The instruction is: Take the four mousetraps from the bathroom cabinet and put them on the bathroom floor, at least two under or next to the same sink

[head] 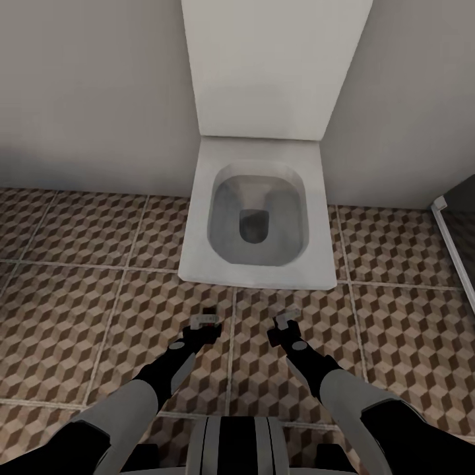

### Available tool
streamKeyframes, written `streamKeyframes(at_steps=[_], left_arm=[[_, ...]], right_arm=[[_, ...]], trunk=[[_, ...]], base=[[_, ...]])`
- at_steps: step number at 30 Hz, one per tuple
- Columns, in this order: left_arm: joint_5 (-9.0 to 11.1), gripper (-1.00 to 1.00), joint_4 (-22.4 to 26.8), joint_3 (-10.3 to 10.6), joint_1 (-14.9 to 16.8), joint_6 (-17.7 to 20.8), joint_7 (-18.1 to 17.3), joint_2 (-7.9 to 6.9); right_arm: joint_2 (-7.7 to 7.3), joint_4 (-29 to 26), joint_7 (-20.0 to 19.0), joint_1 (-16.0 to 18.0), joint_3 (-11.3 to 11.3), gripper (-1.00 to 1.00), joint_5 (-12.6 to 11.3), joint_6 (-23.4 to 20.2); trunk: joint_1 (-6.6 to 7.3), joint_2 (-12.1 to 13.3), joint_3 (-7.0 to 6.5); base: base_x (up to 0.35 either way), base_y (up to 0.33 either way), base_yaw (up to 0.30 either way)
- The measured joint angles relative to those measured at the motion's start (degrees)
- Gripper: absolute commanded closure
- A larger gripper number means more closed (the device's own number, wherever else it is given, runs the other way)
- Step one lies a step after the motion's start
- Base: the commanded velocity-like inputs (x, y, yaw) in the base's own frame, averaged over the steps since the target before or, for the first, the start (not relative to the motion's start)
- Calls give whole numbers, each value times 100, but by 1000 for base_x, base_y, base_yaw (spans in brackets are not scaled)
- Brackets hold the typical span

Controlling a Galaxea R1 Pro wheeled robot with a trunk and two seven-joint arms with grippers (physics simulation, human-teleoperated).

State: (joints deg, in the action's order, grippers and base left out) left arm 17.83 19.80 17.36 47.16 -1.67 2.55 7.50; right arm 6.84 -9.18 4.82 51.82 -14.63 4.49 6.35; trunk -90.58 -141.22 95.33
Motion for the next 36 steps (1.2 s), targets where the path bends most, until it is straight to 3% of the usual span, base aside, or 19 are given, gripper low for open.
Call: streamKeyframes(at_steps=[11, 12, 36], left_arm=[[0, -100, 0, 0, 0, 0, 0, 10], [0, -100, 0, 0, 0, 0, 0, 10], [0, -100, 0, 0, -7, 0, 0, 27]], right_arm=[[1, -3, 0, -2, -2, 100, 6, 1], [1, -3, 0, -3, -2, -100, 6, 2], [9, -4, 1, -1, -22, -100, 23, 64]], trunk=[[0, 0, 0], [0, 0, 0], [0, 0, 0]], base=[[0, 0, 0], [0, 0, 0], [0, 0, 0]])
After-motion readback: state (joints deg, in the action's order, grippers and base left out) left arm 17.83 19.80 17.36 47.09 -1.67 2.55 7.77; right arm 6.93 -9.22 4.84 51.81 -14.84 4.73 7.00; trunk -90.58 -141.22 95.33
